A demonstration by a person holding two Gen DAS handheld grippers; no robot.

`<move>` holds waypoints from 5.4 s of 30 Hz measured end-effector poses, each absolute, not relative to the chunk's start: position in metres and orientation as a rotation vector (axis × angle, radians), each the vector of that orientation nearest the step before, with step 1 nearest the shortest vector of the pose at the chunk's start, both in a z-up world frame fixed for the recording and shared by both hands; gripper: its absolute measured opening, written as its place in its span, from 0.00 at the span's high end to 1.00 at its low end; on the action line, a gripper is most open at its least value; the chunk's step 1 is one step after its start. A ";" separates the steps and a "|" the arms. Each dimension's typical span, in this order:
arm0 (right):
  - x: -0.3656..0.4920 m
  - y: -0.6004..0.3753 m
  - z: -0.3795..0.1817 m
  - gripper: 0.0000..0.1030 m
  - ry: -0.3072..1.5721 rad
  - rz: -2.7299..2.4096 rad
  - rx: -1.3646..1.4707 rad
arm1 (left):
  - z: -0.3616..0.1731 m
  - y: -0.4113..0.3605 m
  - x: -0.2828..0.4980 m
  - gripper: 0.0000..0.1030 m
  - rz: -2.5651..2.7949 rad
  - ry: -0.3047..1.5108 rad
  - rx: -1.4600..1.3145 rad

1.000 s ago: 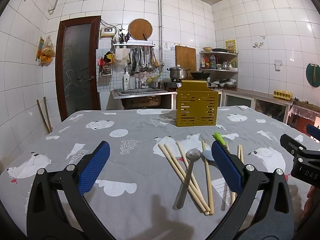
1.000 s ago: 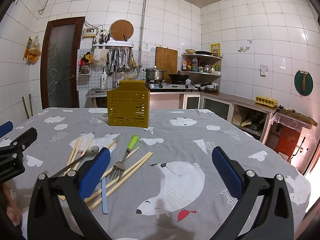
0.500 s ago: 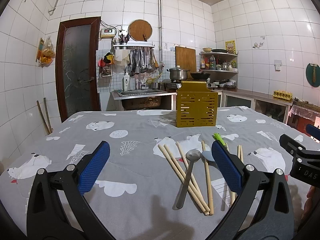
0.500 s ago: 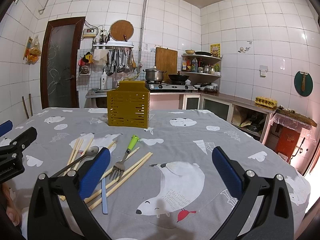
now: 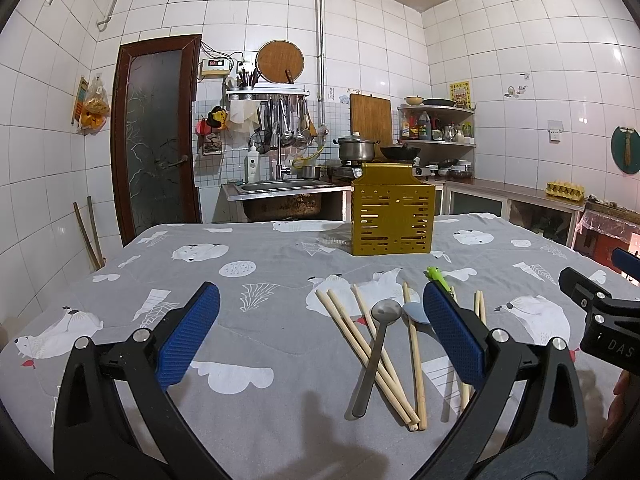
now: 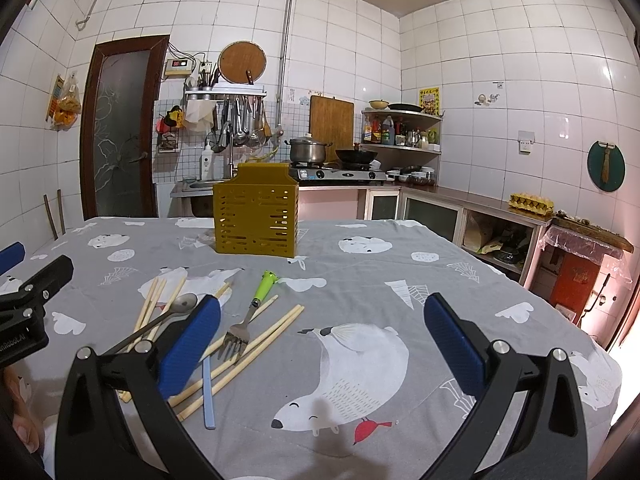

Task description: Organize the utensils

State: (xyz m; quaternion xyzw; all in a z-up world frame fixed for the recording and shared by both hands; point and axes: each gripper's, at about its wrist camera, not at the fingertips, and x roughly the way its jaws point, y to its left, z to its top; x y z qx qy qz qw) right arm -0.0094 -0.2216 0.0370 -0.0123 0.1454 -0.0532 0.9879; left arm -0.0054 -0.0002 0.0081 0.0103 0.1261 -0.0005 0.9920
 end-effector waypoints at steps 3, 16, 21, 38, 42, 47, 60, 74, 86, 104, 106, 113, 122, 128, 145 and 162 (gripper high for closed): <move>-0.009 -0.222 0.037 0.04 0.293 -0.106 -0.026 | 0.008 0.000 -0.005 0.05 -0.001 0.254 0.022; -0.011 -0.220 0.037 0.04 0.276 -0.109 -0.027 | 0.011 -0.001 -0.006 0.05 0.000 0.246 0.021; -0.010 -0.219 0.037 0.04 0.281 -0.106 -0.030 | 0.015 -0.001 -0.007 0.05 0.005 0.235 0.024; -0.015 -0.213 0.036 0.04 0.256 -0.109 -0.059 | 0.007 -0.002 -0.001 0.05 0.017 0.253 0.033; -0.012 -0.211 0.036 0.04 0.274 -0.106 -0.070 | 0.006 0.000 0.004 0.05 0.011 0.277 0.026; 0.000 -0.213 0.036 0.04 0.338 -0.086 -0.061 | 0.004 0.002 0.019 0.05 0.008 0.344 0.014; 0.070 -0.215 0.054 0.04 0.455 -0.034 -0.014 | 0.025 0.013 0.093 0.05 -0.042 0.516 0.009; 0.184 -0.204 0.032 0.04 0.664 -0.021 0.035 | 0.020 0.009 0.173 0.05 -0.003 0.594 0.046; 0.228 -0.195 -0.011 0.04 0.800 -0.067 -0.006 | -0.021 0.021 0.211 0.05 -0.012 0.767 -0.005; 0.241 -0.194 -0.027 0.44 0.878 -0.036 -0.004 | -0.046 0.026 0.217 0.32 -0.020 0.905 -0.067; 0.241 -0.193 -0.027 0.44 0.877 -0.036 -0.005 | -0.045 0.028 0.217 0.32 -0.018 0.906 -0.075; 0.240 -0.195 -0.028 0.44 0.876 -0.037 0.004 | -0.042 0.032 0.215 0.33 0.019 0.891 -0.071; 0.240 -0.195 -0.027 0.44 0.876 -0.038 0.005 | -0.047 0.026 0.217 0.43 0.026 0.915 -0.042; 0.239 -0.193 -0.027 0.47 0.884 -0.037 -0.008 | -0.048 0.008 0.217 0.59 0.008 0.938 0.000; 0.262 -0.183 -0.026 0.73 0.993 -0.050 -0.001 | -0.048 -0.003 0.241 0.94 -0.009 0.956 0.018; 0.246 -0.205 0.015 0.82 0.841 -0.018 0.122 | 0.009 0.002 0.243 0.96 -0.060 0.788 -0.052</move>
